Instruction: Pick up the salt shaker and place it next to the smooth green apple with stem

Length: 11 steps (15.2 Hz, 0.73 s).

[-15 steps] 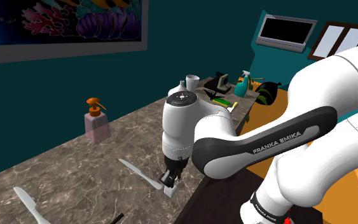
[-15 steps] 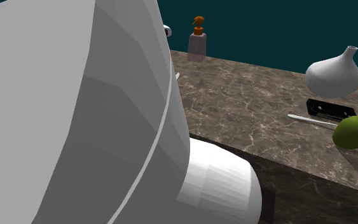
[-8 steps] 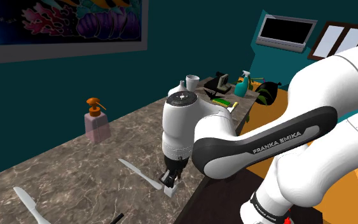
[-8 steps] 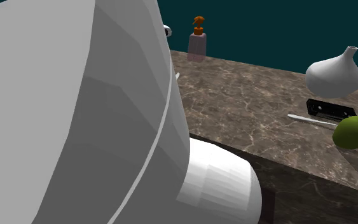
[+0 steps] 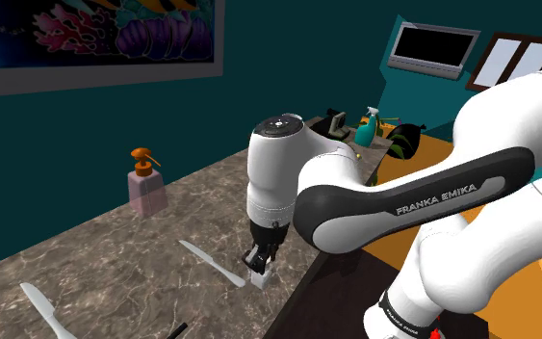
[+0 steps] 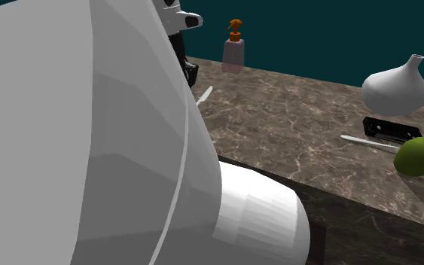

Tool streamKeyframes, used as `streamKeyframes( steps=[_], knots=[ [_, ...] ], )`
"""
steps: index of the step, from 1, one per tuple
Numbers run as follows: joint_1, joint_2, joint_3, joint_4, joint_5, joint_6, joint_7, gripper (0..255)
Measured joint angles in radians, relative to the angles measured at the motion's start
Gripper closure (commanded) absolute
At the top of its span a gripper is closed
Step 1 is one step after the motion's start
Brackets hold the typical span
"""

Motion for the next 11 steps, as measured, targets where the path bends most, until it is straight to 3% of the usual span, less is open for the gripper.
streamKeyframes(
  steps=[11],
  knots=[
    [0.005,-0.062,-0.038,0.104,-0.001,-0.164,-0.022,255]
  ],
)
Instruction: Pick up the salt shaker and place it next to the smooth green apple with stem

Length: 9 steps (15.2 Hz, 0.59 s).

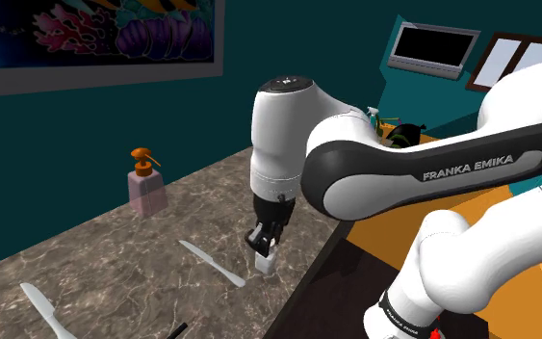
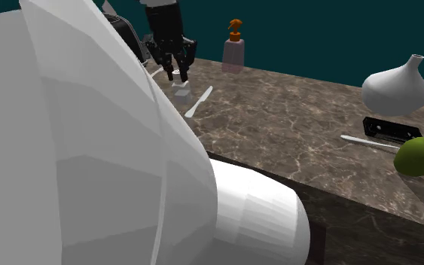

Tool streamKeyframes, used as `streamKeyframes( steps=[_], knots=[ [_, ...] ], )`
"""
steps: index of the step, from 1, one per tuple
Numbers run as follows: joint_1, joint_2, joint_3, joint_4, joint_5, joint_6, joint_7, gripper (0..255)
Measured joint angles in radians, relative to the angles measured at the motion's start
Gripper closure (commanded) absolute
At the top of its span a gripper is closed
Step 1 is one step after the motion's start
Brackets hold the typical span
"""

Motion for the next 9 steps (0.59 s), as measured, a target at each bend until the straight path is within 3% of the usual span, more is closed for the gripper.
streamKeyframes(
  steps=[9],
  knots=[
    [-0.004,-0.023,-0.026,0.103,-0.01,-0.125,-0.012,255]
  ],
)
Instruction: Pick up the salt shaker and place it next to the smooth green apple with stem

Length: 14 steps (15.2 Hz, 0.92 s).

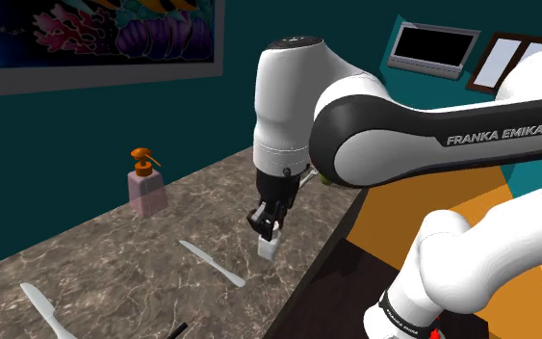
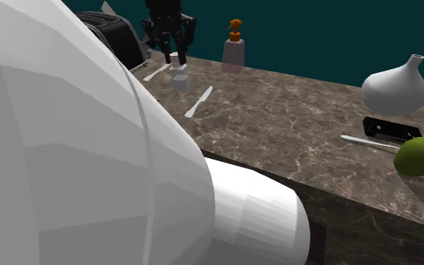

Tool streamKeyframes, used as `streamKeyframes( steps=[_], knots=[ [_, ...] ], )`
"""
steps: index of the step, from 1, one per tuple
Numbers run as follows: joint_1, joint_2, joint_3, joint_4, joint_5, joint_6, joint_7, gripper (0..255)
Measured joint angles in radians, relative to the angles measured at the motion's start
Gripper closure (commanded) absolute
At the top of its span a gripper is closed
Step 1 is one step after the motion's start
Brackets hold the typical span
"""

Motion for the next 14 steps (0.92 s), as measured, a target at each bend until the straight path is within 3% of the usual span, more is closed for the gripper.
streamKeyframes(
  steps=[7,14],
  knots=[
    [-0.006,0.002,-0.013,0.091,-0.01,-0.09,-0.003,255],
    [-0.029,-0.109,-0.144,-0.003,-0.053,-0.109,-0.149,255]
  ],
)
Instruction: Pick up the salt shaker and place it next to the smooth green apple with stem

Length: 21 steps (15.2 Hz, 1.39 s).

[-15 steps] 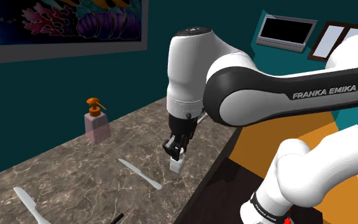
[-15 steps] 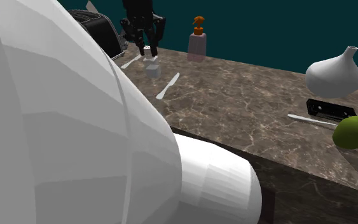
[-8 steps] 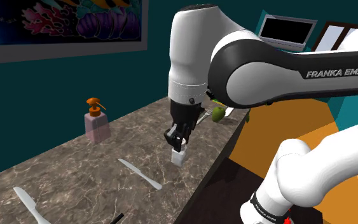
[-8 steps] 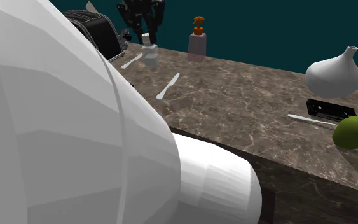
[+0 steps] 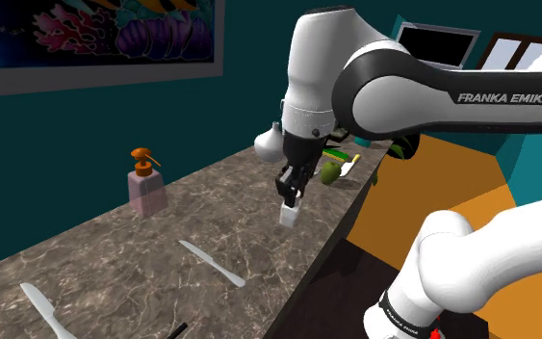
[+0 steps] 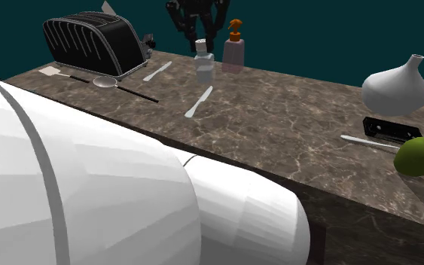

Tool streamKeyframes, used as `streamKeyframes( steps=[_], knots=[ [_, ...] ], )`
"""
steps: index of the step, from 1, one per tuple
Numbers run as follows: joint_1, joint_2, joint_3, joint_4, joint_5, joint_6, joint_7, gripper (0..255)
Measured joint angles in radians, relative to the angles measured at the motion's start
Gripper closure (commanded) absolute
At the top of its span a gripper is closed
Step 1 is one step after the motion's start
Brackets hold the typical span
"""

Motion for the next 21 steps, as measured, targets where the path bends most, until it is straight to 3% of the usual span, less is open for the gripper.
streamKeyframes(
  steps=[11,21],
  knots=[
    [-0.093,-0.09,-0.244,-0.101,-0.148,0.021,-0.273,255],
    [-0.191,-0.041,-0.464,-0.062,-0.29,0.063,-0.515,255]
  ],
)
